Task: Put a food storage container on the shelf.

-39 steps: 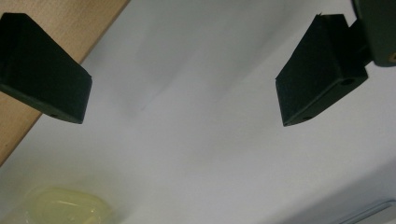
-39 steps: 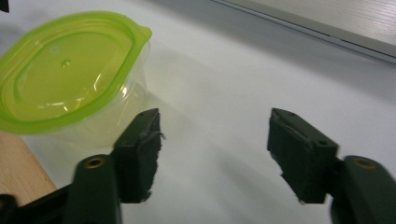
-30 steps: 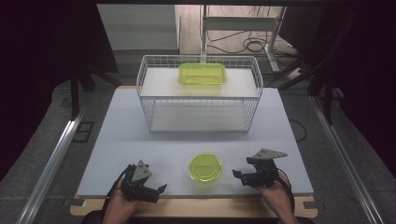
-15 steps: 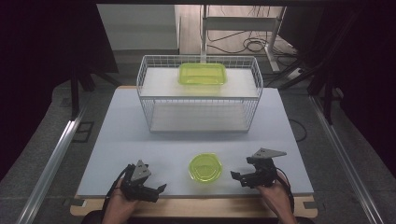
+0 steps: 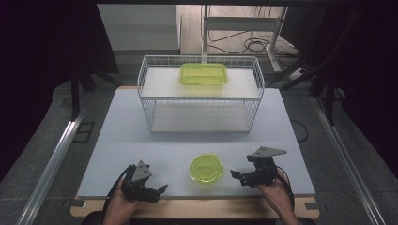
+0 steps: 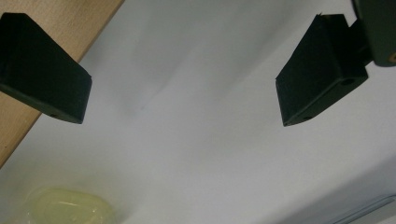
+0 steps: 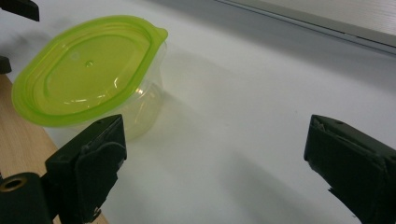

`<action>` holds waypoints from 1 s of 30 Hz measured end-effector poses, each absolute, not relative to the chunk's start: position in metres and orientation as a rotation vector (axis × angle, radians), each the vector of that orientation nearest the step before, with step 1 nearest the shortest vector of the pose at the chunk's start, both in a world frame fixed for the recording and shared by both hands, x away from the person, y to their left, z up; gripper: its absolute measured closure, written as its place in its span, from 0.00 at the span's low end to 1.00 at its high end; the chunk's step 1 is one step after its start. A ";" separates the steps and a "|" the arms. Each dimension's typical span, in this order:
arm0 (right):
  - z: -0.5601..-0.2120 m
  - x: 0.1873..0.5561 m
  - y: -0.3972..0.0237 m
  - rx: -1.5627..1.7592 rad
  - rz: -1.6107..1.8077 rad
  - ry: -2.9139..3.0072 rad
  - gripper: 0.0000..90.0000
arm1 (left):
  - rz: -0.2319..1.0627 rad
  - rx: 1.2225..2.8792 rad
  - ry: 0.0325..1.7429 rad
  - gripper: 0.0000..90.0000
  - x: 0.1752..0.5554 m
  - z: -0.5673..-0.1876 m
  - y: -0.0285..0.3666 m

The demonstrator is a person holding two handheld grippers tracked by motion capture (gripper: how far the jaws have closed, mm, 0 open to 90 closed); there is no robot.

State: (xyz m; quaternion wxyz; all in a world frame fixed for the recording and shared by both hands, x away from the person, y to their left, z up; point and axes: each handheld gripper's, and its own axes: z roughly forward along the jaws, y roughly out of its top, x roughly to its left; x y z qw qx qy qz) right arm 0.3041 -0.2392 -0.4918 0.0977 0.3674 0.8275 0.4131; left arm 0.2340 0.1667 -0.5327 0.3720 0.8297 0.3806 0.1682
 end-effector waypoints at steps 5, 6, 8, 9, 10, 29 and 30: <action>-0.490 0.305 -0.236 1.091 1.250 2.443 0.06 | 0.432 2.126 0.970 0.04 0.234 -0.532 0.167; -0.489 0.306 -0.235 1.083 1.256 2.442 0.06 | 0.433 2.126 0.970 0.04 0.234 -0.532 0.167; -0.488 0.306 -0.232 1.078 1.265 2.444 0.06 | 0.434 2.126 0.971 0.04 0.234 -0.532 0.167; -0.488 0.308 -0.231 1.072 1.275 2.445 0.06 | 0.434 2.125 0.972 0.04 0.234 -0.532 0.167; -0.488 0.309 -0.230 1.072 1.284 2.448 0.05 | 0.434 2.124 0.973 0.04 0.234 -0.532 0.167; -0.478 0.327 -0.210 1.201 1.371 2.516 0.19 | 0.435 2.138 0.962 0.04 0.234 -0.533 0.165; -0.477 0.328 -0.210 1.200 1.380 2.523 0.22 | 0.435 2.139 0.962 0.04 0.234 -0.533 0.165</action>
